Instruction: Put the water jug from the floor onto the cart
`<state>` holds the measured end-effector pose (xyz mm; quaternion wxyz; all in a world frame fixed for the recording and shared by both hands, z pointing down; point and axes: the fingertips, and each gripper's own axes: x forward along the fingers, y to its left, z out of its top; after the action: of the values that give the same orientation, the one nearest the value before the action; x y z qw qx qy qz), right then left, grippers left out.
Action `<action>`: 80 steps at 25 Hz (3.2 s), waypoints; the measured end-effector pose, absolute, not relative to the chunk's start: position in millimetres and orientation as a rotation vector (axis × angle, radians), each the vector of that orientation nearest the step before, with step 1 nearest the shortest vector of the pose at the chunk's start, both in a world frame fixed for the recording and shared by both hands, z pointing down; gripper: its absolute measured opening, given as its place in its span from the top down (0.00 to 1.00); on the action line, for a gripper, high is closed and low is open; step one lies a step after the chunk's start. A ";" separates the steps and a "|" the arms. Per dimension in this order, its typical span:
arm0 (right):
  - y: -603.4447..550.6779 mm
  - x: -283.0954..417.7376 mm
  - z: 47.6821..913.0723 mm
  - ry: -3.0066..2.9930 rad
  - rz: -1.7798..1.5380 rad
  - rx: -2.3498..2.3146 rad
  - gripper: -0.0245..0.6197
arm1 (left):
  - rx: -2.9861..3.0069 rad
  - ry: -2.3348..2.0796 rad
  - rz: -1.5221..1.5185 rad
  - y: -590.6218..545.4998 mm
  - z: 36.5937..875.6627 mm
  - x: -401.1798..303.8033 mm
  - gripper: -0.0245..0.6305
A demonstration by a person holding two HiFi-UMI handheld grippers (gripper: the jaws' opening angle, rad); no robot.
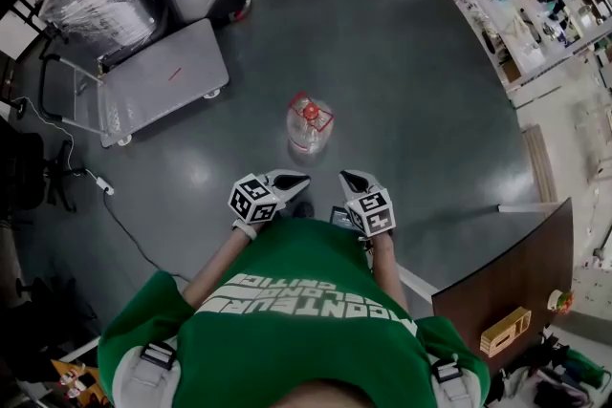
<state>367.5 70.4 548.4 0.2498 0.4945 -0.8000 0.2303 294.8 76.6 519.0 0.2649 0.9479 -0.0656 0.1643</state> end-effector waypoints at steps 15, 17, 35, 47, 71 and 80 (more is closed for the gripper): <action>95.6 376.2 564.0 -2.172 0.681 1.352 0.98 | 2.542 -0.151 0.506 96.8 528.2 302.9 0.95; 96.8 378.4 564.2 -2.163 0.682 1.369 0.98 | 2.542 -0.146 0.511 94.8 529.3 300.6 0.95; 120.0 404.9 562.1 -2.040 0.748 1.568 0.98 | 2.554 0.080 0.541 97.7 528.9 332.3 0.95; 108.7 410.6 564.5 -2.003 0.770 1.615 0.98 | 2.525 0.123 0.508 78.6 531.4 344.5 0.95; -30.8 341.4 576.7 -2.077 0.656 1.205 0.98 | 2.434 -0.103 0.404 -63.4 543.2 297.9 0.95; -87.5 340.2 579.7 -2.051 0.647 1.216 0.98 | 2.329 -0.123 0.405 -95.4 570.2 276.3 0.95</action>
<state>340.2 -87.5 579.7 0.3294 0.4646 -0.7839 0.2474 276.3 -95.4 570.2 0.3777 0.9110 -0.0483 0.1585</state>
